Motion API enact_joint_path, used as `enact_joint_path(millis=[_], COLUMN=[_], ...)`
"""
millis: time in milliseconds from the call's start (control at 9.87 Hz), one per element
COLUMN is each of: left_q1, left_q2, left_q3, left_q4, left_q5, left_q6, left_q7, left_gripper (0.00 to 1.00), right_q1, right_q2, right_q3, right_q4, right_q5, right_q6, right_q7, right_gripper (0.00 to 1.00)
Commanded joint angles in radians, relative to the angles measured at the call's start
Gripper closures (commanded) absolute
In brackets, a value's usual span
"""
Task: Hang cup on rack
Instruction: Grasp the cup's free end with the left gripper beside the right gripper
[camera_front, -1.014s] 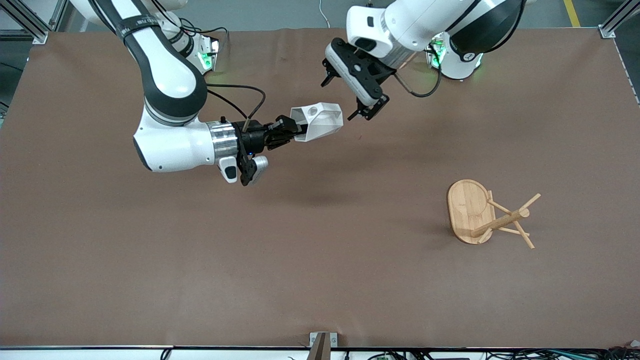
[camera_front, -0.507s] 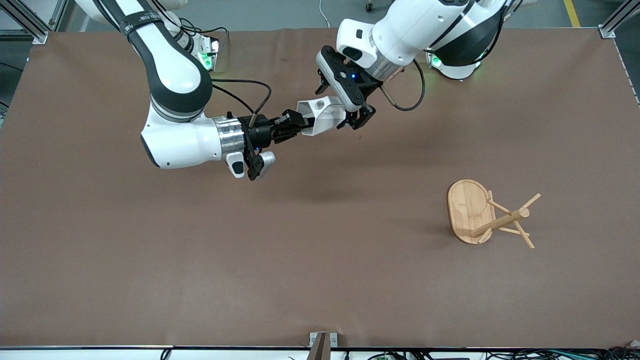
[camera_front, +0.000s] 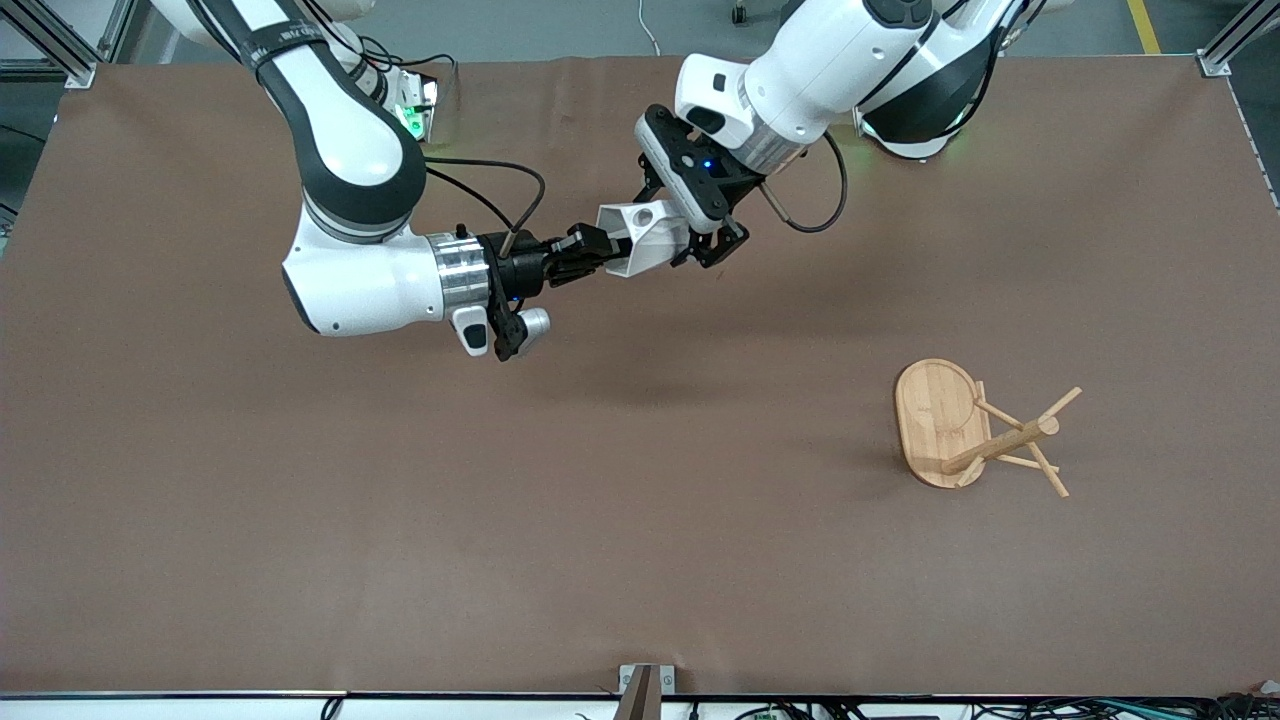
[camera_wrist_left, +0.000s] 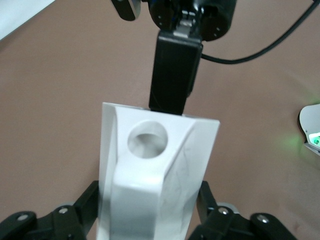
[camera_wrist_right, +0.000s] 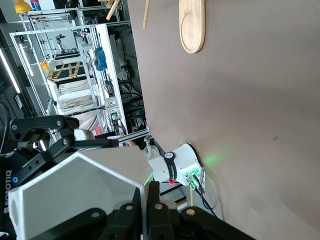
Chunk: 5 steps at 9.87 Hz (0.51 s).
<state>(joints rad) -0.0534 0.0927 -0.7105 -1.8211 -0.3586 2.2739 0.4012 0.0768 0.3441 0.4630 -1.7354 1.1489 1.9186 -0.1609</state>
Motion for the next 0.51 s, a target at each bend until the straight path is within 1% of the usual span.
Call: enact_joint_path(millis=[0,203,304,405], left_q1=[-0.003,0.007,0.009,0.024], left_q2=[0.013,0.012,0.009,0.008], left_q3=[-0.006,-0.006,-0.004,-0.003], left_q4=[-0.058,-0.055,-0.052,-0.046], left_q5=[0.010,0.010,0.010,0.010], left_q6=[0.022,0.018,0.015,-0.011], left_q7=[-0.010,-0.001,0.004,0.005], left_gripper=[0.98,1.00,1.00,1.00], right_q1=[-0.015,-0.014,-0.015,-0.023], right_q2=[-0.039,-0.046,-0.060,-0.056], right_q3=[0.037,0.037,0.036,0.034], right_q4=[0.010,0.011,0.011,0.008], right_q5=[0.052,0.049,0.043,0.040], right_q6=[-0.015,-0.010,-0.015,-0.018], right_q7=[0.044,0.093,0.119,0.133], right_gripper=[0.99,0.99,0.87,0.07])
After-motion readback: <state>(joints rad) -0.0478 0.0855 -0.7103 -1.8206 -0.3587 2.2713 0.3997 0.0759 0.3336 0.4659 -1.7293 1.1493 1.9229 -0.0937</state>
